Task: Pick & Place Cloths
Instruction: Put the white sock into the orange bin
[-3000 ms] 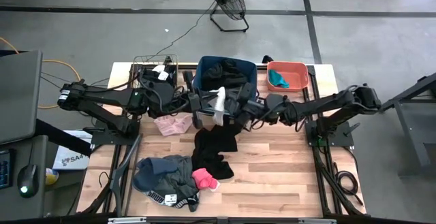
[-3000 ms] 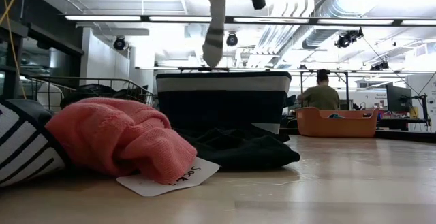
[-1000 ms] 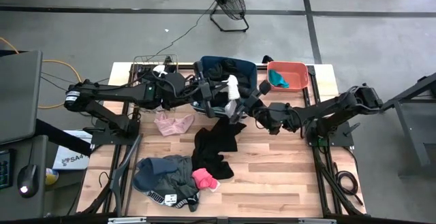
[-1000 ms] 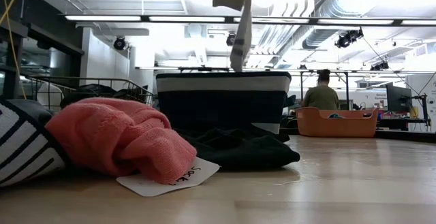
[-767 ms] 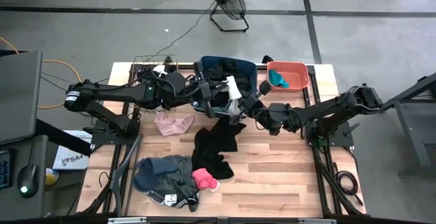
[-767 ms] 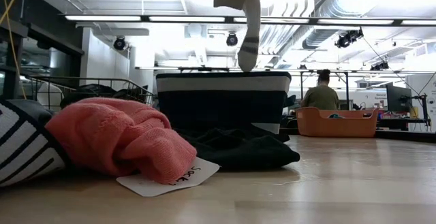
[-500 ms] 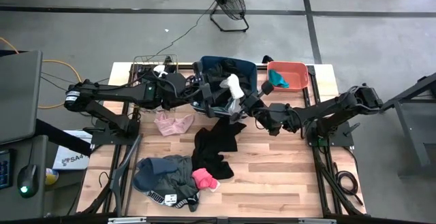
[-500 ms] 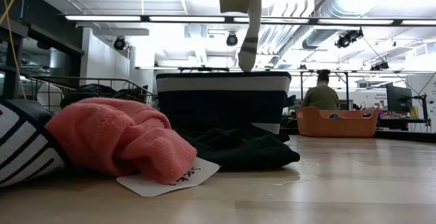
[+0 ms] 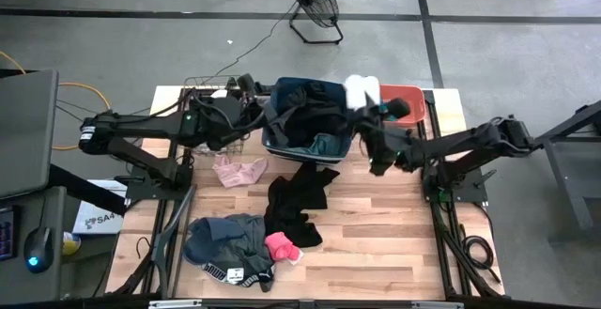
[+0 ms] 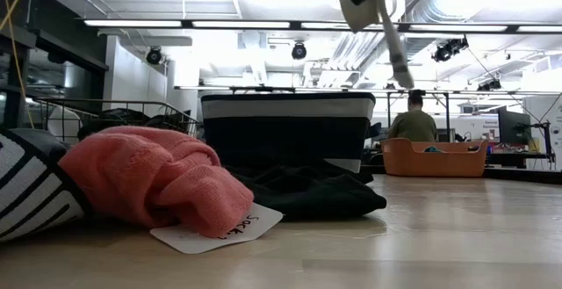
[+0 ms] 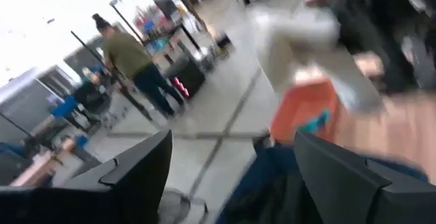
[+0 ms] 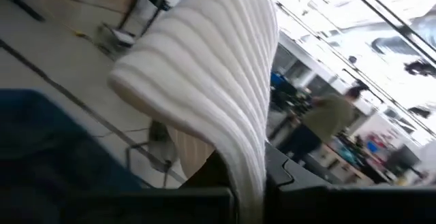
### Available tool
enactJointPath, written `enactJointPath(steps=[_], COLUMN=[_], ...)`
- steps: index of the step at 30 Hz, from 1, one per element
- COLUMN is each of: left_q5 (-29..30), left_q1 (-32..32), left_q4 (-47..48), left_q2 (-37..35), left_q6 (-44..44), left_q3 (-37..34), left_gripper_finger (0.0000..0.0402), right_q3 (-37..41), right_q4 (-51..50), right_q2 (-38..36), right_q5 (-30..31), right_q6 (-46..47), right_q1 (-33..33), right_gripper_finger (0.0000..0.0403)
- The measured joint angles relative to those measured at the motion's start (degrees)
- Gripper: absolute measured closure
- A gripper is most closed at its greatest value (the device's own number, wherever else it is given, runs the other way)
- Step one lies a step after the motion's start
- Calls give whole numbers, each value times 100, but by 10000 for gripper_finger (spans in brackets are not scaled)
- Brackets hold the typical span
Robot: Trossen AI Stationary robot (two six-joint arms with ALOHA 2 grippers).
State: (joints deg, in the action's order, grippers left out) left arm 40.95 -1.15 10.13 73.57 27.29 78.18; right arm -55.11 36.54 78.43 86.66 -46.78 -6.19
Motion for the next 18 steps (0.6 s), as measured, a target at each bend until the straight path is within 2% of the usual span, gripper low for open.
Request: enactJointPath(steps=[4,9,14,18], left_q5=[3,5,-11,-19], left_q1=[2,2,0,2], left_q4=[542,1192,1695,2129], left_q2=[-145,-300,-415,-485], left_q6=[-333,-743,-1156,-1461], left_q3=[-7,-11,-16,-18], left_gripper_finger=[103,107,108,108], right_q3=[-6,-4,0,0], right_q4=[-336,-652,-2358,-3906], right_q2=[-189,-227,-281,-471], right_q5=[-13,-403,-993,-1959], right_q6=[2,256,2273,4258], right_q1=[587,1301,1879,2300], right_gripper_finger=[398,398,398,398])
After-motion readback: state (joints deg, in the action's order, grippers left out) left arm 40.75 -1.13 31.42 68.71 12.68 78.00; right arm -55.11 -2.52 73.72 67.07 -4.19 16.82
